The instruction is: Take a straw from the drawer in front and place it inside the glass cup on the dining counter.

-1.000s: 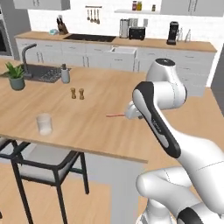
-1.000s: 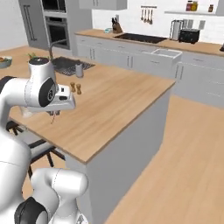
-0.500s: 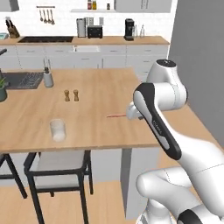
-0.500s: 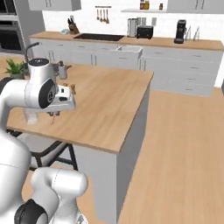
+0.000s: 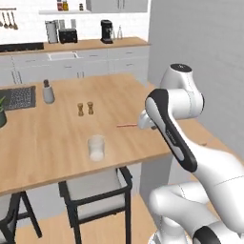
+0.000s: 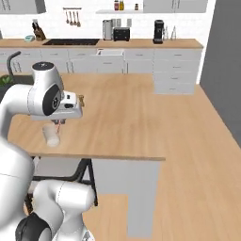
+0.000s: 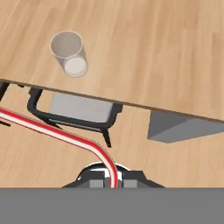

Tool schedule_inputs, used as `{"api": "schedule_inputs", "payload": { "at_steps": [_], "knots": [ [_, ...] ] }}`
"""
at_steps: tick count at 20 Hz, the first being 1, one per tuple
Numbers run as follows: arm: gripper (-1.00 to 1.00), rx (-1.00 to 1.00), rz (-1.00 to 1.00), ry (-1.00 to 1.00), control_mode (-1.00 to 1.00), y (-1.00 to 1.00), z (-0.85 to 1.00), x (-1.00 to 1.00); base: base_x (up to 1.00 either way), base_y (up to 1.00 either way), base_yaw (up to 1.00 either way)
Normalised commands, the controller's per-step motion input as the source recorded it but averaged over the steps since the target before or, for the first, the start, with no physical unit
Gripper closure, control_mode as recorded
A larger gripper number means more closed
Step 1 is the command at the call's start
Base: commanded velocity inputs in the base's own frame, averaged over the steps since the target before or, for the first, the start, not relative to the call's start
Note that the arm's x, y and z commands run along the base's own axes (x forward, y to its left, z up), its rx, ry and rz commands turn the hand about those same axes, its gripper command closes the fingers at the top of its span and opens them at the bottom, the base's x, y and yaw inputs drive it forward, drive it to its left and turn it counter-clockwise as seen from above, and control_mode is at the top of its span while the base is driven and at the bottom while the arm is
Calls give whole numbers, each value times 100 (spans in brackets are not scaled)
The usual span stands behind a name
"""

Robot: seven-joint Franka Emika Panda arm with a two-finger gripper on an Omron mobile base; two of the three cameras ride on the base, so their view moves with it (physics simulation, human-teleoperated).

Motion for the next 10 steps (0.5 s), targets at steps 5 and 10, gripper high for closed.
{"api": "schedule_inputs", "payload": {
  "at_steps": [5,10],
  "knots": [
    [100,0,0,0,100,0,0,0,-26,100,-34],
    [100,0,0,0,100,0,0,0,6,85,-8]
  ]
}}
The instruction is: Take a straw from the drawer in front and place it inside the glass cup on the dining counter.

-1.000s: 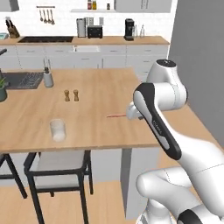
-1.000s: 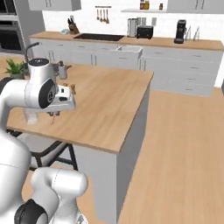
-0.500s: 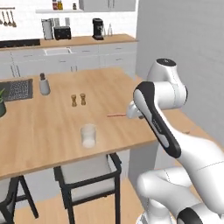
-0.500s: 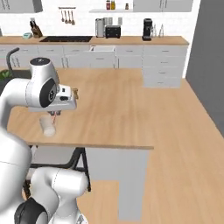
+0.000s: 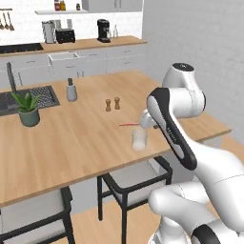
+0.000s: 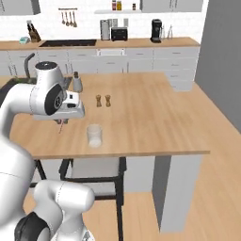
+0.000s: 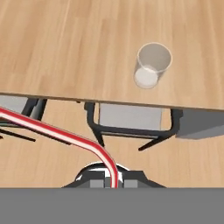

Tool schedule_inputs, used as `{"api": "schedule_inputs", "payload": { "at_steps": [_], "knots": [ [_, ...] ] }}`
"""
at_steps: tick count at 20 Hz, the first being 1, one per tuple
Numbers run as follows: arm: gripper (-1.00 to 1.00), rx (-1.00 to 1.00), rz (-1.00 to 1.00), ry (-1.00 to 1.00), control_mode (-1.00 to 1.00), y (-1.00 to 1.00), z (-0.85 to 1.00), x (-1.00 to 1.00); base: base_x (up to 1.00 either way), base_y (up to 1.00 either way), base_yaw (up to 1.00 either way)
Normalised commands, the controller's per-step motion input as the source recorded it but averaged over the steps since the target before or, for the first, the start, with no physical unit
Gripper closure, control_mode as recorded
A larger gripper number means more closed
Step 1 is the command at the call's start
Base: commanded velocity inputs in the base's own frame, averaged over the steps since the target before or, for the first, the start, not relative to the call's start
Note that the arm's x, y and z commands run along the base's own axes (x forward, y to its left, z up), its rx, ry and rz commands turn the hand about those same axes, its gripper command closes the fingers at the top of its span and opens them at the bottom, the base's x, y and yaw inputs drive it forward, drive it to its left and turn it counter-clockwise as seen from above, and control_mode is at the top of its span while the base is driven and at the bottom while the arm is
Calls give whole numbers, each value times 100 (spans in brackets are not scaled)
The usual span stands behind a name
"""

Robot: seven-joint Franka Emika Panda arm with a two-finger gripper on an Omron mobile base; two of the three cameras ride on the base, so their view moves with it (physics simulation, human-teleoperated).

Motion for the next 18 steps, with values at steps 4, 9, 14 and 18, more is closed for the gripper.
{"api": "schedule_inputs", "payload": {
  "at_steps": [4,9,14,18],
  "knots": [
    [100,0,0,0,100,0,0,0,63,32,13],
    [100,0,0,0,100,0,0,0,85,0,15],
    [100,0,0,0,100,0,0,0,73,-1,7],
    [100,-12,1,-1,-100,-30,13,27,0,0,0]
  ]
}}
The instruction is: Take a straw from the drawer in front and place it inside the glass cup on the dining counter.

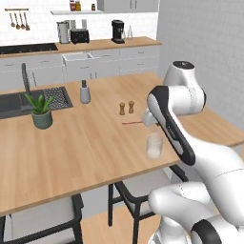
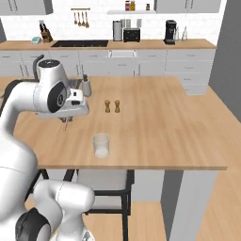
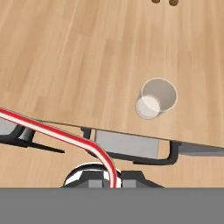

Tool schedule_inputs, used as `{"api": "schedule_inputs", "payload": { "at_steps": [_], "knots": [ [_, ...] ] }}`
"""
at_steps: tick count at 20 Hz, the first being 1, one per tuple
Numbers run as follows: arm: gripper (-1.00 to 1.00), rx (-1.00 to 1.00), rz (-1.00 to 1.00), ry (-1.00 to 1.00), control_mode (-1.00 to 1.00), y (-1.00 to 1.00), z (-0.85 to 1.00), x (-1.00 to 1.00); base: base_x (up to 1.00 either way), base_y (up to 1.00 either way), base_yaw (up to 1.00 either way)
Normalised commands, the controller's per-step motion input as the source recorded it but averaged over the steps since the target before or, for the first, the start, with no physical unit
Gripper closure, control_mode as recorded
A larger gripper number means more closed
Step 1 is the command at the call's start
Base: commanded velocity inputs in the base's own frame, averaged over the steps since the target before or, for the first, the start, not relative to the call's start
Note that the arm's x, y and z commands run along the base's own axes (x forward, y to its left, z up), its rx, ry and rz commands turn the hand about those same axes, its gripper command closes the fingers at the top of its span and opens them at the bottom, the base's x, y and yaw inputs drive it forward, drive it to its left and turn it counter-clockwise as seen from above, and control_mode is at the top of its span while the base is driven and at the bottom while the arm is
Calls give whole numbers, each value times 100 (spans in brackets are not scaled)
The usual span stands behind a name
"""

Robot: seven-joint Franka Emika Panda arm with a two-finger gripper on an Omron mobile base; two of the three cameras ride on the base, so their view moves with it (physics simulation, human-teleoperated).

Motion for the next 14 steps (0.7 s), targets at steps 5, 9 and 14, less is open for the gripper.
{"api": "schedule_inputs", "payload": {
  "at_steps": [5,9,14],
  "knots": [
    [100,-31,0,-4,-100,-71,26,12,0,0,0],
    [100,-44,-2,-5,-100,-51,24,0,0,0,0],
    [100,-50,-3,-5,-100,-13,6,-1,0,0,0]
  ]
}}
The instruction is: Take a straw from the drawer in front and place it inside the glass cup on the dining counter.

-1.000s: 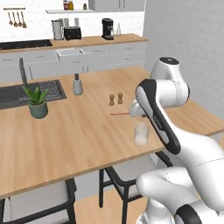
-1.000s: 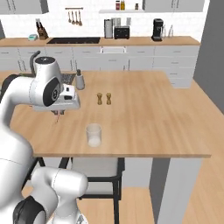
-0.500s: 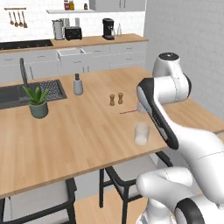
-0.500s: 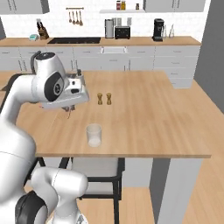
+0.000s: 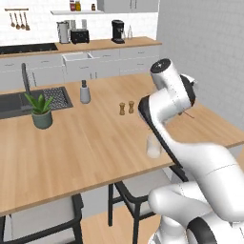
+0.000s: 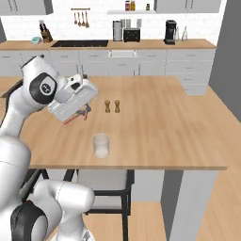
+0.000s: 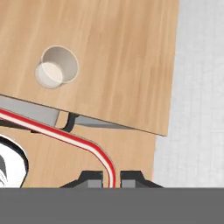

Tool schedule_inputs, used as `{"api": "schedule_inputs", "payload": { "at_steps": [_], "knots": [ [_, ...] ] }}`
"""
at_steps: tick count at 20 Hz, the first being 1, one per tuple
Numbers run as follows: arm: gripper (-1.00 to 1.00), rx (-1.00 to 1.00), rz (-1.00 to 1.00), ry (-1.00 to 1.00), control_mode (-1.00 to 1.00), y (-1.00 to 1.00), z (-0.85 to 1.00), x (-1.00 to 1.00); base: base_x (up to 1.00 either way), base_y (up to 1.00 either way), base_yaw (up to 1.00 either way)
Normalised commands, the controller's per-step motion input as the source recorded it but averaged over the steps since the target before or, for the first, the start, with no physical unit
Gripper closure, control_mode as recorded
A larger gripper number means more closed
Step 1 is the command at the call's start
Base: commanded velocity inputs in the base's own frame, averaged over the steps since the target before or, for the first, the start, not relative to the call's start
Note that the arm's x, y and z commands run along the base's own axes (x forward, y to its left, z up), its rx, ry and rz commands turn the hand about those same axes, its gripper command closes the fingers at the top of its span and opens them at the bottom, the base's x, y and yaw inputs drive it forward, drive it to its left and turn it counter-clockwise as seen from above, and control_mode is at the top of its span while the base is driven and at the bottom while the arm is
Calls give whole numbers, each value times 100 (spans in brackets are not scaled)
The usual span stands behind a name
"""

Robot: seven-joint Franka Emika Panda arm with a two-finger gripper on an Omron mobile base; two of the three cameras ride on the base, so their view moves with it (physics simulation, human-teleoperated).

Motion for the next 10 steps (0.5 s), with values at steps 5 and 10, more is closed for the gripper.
{"api": "schedule_inputs", "payload": {
  "at_steps": [5,10],
  "knots": [
    [100,-48,-2,-1,-100,2,-1,9,0,0,0],
    [100,-33,-3,0,-100,0,0,37,0,0,0]
  ]
}}
